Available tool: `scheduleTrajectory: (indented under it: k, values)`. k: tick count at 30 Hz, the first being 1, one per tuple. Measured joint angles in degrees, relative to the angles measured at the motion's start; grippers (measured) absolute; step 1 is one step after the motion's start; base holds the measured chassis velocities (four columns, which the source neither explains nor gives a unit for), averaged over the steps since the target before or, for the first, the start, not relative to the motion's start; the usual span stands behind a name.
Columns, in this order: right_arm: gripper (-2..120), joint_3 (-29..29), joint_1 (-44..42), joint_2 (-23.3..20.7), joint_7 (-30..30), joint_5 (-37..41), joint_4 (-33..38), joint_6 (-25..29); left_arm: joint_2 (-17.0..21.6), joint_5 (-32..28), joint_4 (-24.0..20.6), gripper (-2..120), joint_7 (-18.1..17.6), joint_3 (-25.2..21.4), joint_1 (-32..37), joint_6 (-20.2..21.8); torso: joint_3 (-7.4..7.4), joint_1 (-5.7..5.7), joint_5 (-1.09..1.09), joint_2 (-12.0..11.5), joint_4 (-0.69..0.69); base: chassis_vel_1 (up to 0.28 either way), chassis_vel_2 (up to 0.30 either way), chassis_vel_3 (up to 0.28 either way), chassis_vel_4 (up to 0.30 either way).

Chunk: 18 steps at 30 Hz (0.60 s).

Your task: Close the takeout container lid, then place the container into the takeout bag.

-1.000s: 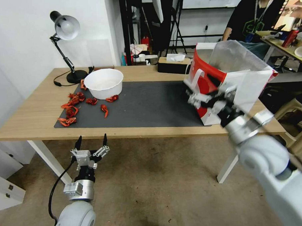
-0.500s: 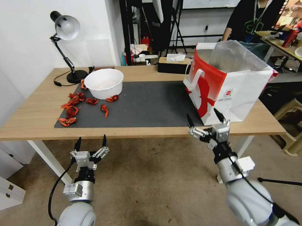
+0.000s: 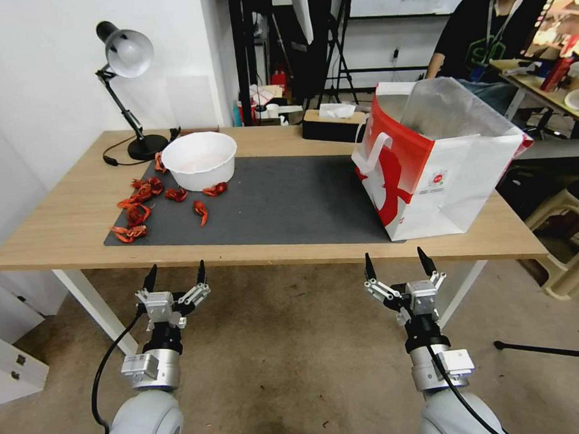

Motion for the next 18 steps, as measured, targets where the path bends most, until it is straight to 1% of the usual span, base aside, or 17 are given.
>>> scheduleTrajectory:
  k: [4,18]
  values:
    - [100,-0.06,0.35,0.34,-0.12,0.12,-0.97,0.27,0.23,-0.64,0.62,100,0.46,0.28,-0.49,-0.27,0.0,0.0,0.0,0.0,0.0,0.0,0.0,0.0,0.0]
    - [100,-0.06,0.5,0.31,-0.3,0.43,-1.03,0.25,0.27,-0.72,0.72,100,0.57,0.33,-0.54,-0.38,0.0,0.0,0.0,0.0,0.0,0.0,0.0,0.0,0.0]
